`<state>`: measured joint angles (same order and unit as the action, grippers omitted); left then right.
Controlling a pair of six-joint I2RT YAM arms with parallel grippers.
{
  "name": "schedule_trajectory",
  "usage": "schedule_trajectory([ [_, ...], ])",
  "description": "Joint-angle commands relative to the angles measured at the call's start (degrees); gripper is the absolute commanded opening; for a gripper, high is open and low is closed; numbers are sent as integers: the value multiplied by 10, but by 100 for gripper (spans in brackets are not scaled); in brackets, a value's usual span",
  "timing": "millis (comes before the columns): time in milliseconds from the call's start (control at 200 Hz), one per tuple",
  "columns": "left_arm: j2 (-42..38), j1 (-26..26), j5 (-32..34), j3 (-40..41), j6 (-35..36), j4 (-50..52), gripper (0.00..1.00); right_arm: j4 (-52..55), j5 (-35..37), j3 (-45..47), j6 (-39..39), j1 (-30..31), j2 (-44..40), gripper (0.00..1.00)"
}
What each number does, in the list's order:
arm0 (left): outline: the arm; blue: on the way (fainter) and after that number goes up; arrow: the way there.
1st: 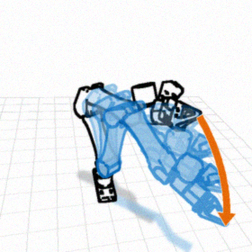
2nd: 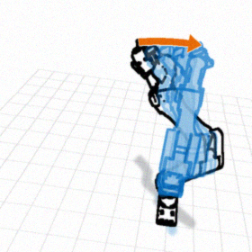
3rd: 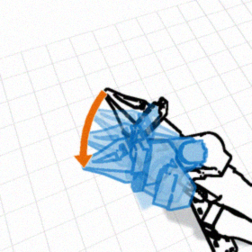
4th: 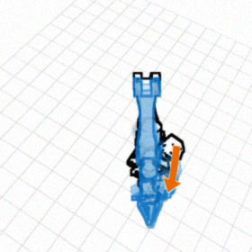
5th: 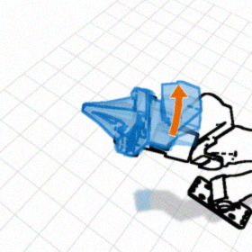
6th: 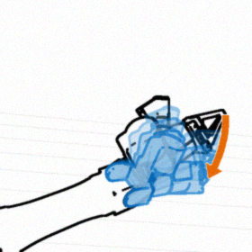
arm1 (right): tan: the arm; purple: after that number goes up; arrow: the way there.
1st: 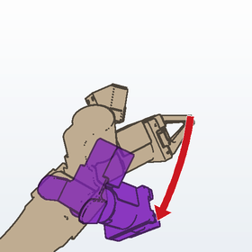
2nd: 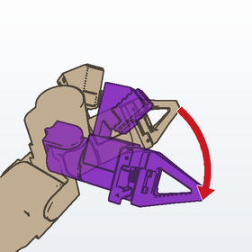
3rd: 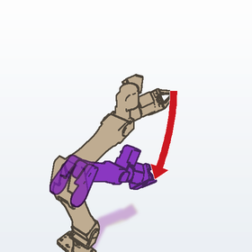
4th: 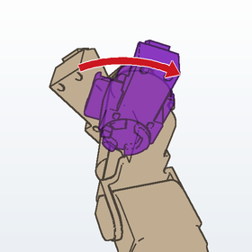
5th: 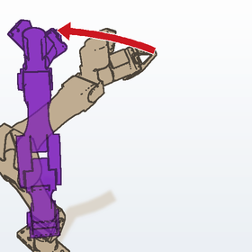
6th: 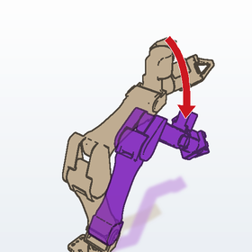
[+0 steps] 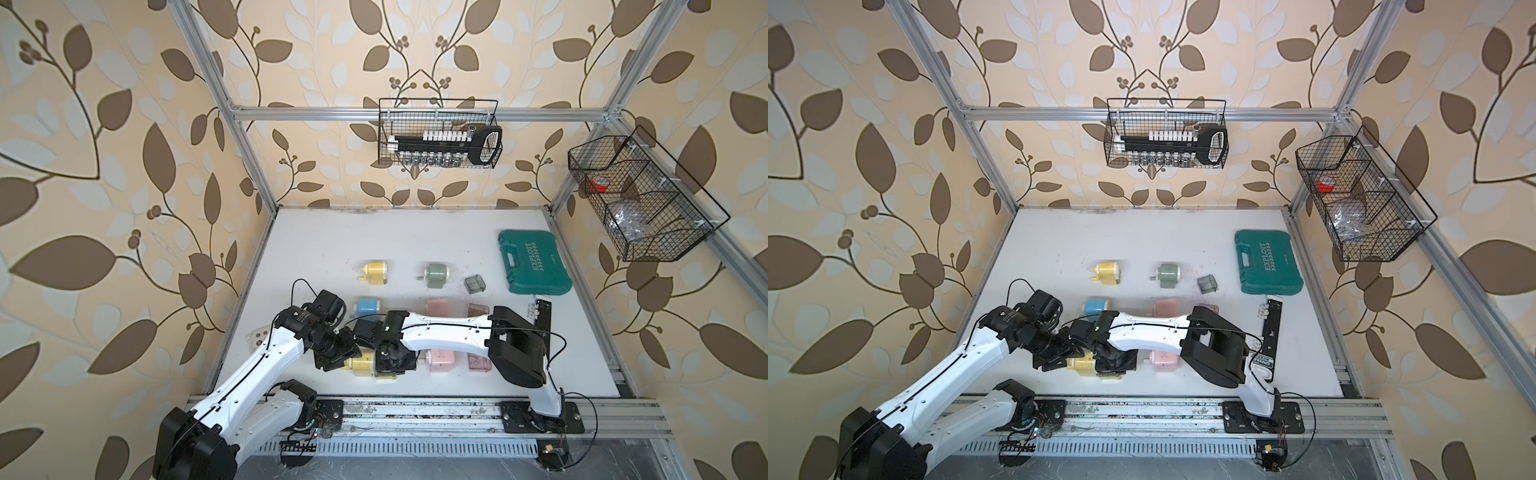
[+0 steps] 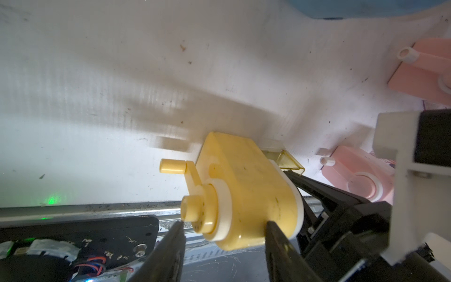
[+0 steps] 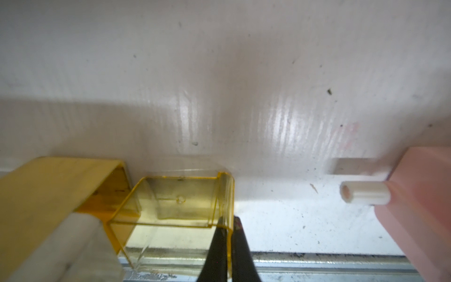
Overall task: Put the tray back into the pencil sharpener
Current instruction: Close the container of the pencil sharpener.
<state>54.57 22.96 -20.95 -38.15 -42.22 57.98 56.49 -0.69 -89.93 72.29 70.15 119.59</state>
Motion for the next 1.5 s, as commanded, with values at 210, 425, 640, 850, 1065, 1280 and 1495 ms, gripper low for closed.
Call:
schedule_trajectory([
  [210,13,10,24,6,-6,35,54,-16,-9,-13,16,-2,15,5],
  [425,17,10,22,7,-5,33,53,-21,-8,-13,18,-3,13,4],
  [640,21,10,22,7,-4,30,53,-22,-7,-8,19,-11,11,5],
  [850,23,10,21,8,-2,28,53,-29,-11,-9,16,-13,11,4],
  [1065,25,10,21,9,-4,28,52,-40,-20,-13,10,-11,13,4],
  [1280,23,10,21,9,-5,28,52,-55,-30,-17,6,-7,15,4],
  [1495,25,11,21,10,-4,27,52,-63,-36,-21,5,-7,15,5],
])
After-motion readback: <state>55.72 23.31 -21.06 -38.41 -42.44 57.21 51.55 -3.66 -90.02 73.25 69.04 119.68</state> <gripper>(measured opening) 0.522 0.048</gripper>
